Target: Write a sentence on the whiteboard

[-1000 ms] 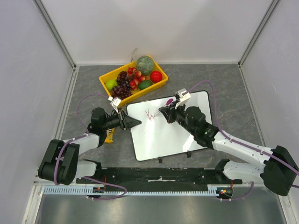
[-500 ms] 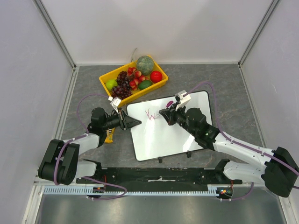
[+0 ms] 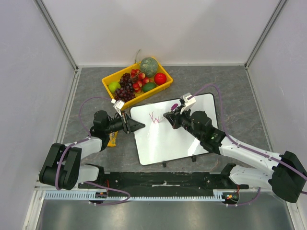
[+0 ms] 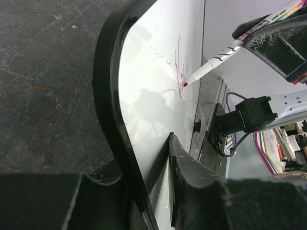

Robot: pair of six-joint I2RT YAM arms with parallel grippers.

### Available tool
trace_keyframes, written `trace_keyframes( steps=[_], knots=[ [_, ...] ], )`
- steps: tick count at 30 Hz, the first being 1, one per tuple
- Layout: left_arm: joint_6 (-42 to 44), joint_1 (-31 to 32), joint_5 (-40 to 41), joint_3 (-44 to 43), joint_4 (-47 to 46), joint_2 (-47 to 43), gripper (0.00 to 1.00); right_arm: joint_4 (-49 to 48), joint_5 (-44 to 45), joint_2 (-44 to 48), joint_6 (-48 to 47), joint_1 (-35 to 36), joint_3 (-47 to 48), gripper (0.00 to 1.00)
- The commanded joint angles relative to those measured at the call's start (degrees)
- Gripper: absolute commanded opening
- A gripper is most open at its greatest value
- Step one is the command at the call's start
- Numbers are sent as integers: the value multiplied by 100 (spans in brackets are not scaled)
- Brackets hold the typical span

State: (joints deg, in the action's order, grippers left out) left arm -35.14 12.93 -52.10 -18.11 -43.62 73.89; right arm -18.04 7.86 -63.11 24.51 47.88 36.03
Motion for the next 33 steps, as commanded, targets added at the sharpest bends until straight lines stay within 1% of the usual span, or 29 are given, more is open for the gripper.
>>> trace_keyframes(
  steps=[1,18,27,33],
  knots=[
    [1079,105,235,71,389,135,2,354,427,18,-298,-42,9,0],
    [1070,96,235,71,380,135,2,310,796,-131,-377,-42,378,0],
    [1079,105,235,79,380,126,2,354,822,-140,-368,-42,414,0],
    [1070,105,235,79,389,117,2,407,638,-131,-368,-42,317,0]
  ],
)
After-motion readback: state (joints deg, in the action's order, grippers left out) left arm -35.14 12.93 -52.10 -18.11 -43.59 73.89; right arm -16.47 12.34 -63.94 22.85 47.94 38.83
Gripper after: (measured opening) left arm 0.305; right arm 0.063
